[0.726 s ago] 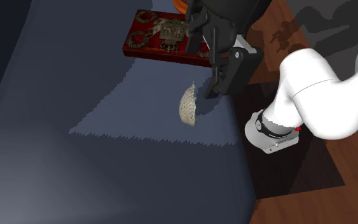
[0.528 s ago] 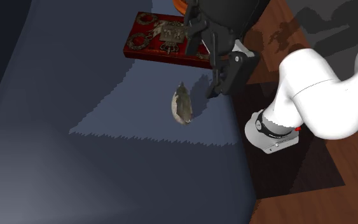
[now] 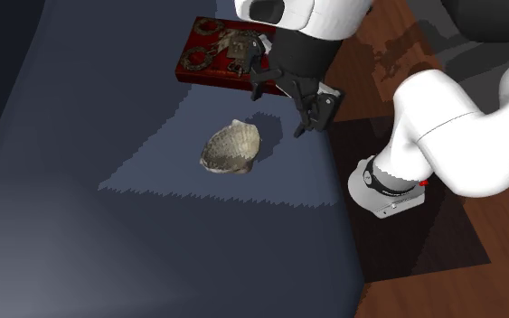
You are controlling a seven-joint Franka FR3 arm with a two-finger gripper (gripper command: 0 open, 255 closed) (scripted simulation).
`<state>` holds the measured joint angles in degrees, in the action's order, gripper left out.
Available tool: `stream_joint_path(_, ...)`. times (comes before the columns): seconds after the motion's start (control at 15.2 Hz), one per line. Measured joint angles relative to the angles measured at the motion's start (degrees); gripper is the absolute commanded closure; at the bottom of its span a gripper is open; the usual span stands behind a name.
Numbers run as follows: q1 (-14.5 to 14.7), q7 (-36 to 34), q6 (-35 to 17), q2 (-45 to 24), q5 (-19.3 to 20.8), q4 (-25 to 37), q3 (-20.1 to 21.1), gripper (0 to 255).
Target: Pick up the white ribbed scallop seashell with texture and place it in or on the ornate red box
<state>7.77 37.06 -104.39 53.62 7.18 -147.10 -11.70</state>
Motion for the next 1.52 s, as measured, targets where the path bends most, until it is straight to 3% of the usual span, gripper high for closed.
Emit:
stream_joint_path(0.53,0.47,3.89,-6.87,-0.81,2.16,-6.00,-2.51,0)
stream_joint_path(0.99,0.48,3.84,-7.59,-0.94,2.22,-6.57,-2.57,0)
stream_joint_path(1.06,0.48,3.84,-7.59,-0.94,2.22,-6.57,-2.57,255)
stream_joint_path(1.52,0.48,3.84,-7.59,-0.94,2.22,-6.57,-2.57,255)
